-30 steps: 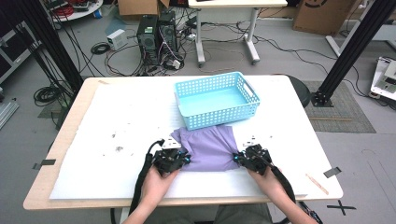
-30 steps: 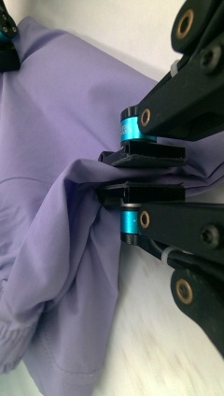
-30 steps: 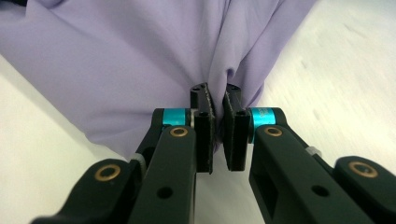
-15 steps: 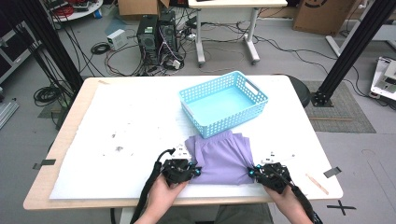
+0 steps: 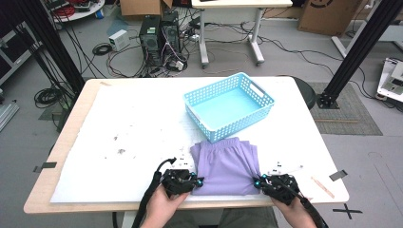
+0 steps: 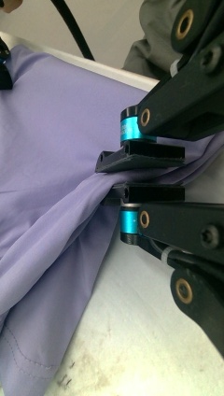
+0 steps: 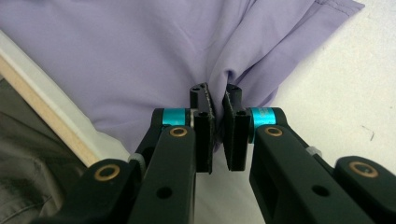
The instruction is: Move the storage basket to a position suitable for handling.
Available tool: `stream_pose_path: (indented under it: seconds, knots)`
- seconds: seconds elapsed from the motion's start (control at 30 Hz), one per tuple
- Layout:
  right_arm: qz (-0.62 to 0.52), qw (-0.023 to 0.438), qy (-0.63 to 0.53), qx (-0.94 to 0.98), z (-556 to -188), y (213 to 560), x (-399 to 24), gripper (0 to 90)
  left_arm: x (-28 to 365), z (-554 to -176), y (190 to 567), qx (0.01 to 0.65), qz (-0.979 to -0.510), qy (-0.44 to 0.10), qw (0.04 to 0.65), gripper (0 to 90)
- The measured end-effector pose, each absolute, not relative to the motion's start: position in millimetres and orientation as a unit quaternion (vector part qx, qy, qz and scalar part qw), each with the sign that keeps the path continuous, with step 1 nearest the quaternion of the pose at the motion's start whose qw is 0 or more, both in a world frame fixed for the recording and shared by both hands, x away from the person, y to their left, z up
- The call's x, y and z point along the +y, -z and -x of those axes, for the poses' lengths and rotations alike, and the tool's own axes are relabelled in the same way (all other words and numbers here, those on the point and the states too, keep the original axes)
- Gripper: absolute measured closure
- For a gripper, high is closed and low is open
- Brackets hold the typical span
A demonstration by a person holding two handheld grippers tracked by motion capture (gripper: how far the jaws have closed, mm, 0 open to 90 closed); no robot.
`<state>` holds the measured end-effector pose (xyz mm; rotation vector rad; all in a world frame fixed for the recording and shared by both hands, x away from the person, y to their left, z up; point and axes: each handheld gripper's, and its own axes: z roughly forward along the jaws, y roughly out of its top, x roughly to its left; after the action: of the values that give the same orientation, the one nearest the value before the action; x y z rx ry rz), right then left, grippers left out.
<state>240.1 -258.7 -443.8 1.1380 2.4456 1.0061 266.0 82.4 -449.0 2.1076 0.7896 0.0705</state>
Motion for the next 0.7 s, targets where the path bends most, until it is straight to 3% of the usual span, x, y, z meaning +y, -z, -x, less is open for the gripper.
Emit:
stream_pose_path:
  seconds: [0.1, 0.17, 0.2, 0.23, 0.3, 0.37, 0.53, 0.7]
  knots:
    - [-0.388, 0.133, -0.346, 0.844, -238.7, 443.8, -258.6, 83.6, 82.7, -265.0, 448.9, 0.316, -0.845, -0.029, 0.430, 81.9]
    - [-0.389, 0.133, -0.346, 0.844, -239.0, 443.6, -258.9, 77.7, 82.8, -265.5, 448.8, 0.318, -0.845, -0.029, 0.429, 79.2]
    - [-0.384, 0.136, -0.350, 0.844, -239.6, 443.2, -259.6, 66.3, 83.1, -265.9, 448.8, 0.316, -0.845, -0.025, 0.431, 73.4]
    - [-0.381, 0.140, -0.354, 0.843, -240.1, 442.4, -260.0, 60.7, 83.4, -266.3, 448.2, 0.313, -0.844, -0.017, 0.434, 67.8]
    - [-0.377, 0.152, -0.367, 0.837, -243.8, 437.4, -263.1, 52.3, 84.1, -266.4, 446.1, 0.315, -0.846, -0.032, 0.428, 52.8]
    - [-0.379, 0.168, -0.384, 0.825, -249.0, 430.1, -266.0, 46.1, 86.2, -267.9, 443.6, 0.314, -0.844, -0.040, 0.432, 47.0]
    - [-0.375, 0.179, -0.414, 0.810, -273.7, 414.7, -267.2, 42.2, 96.0, -275.2, 434.7, 0.318, -0.831, -0.074, 0.450, 39.3]
    - [-0.350, 0.167, -0.432, 0.814, -313.1, 407.6, -244.8, 42.1, 107.0, -282.7, 429.3, 0.321, -0.820, -0.106, 0.462, 37.5]
